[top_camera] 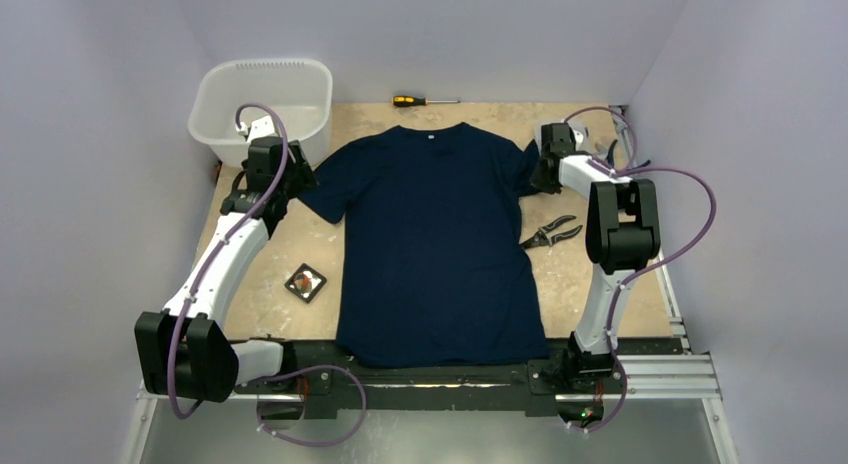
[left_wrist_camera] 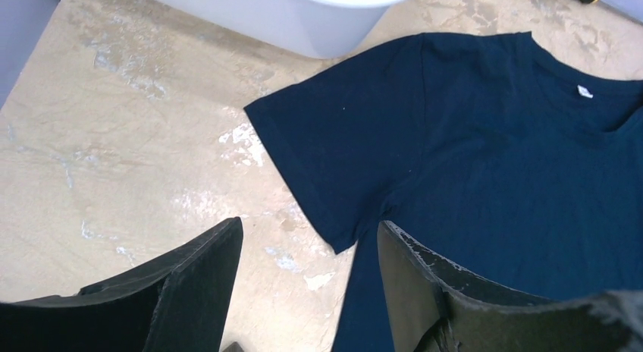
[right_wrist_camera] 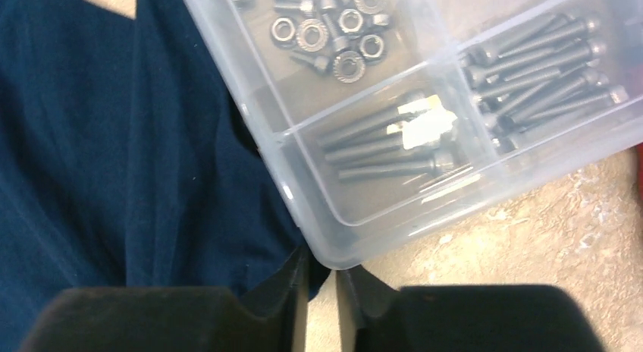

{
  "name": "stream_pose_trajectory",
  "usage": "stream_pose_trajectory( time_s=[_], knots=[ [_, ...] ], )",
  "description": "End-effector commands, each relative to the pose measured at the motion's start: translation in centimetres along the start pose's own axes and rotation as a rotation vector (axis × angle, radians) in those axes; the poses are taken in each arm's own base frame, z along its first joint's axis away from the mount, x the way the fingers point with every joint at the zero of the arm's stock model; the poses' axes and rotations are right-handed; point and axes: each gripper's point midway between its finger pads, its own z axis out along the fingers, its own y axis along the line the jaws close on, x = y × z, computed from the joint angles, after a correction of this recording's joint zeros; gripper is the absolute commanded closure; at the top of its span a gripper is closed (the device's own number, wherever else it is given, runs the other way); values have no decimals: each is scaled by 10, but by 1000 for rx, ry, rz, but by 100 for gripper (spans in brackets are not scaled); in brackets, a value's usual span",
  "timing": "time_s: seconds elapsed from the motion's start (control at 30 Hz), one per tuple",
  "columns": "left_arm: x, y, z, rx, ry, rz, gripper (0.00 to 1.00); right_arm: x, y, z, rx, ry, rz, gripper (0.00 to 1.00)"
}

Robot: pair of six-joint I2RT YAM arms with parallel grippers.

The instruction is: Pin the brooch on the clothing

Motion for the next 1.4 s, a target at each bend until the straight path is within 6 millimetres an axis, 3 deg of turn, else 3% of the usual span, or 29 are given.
stream_pose_trajectory(
  time_s=[0.0, 0.17, 0.57, 0.63, 0.73, 0.93, 1.13, 1.2, 1.37],
  knots=[
    [5, 4, -7, 13, 1, 46, 35, -6, -24, 14, 50, 10, 23, 85],
    [12, 5, -5, 11, 16, 52, 35, -15, -51, 9, 79, 3, 73, 99],
    [16, 4, -3, 22, 25, 59, 35, -19, -78, 5, 128, 1, 114, 99],
    [16, 4, -2, 23, 24, 61, 35, -24, -70, 0, 84, -1, 111, 95],
    [14, 3, -3, 26, 20, 65, 35, -39, -57, -14, 18, -20, 101, 79],
    [10, 2, -7, 34, 7, 61, 35, -69, -13, -55, -151, -69, 64, 62],
    [12, 1, -10, 49, 7, 53, 35, -102, 28, -85, -261, -132, 51, 58],
    [11, 1, -10, 48, 6, 54, 35, -107, 46, -84, -288, -138, 43, 59],
    [12, 1, -11, 47, 9, 60, 35, -111, 62, -47, -288, -102, 45, 69]
  ],
)
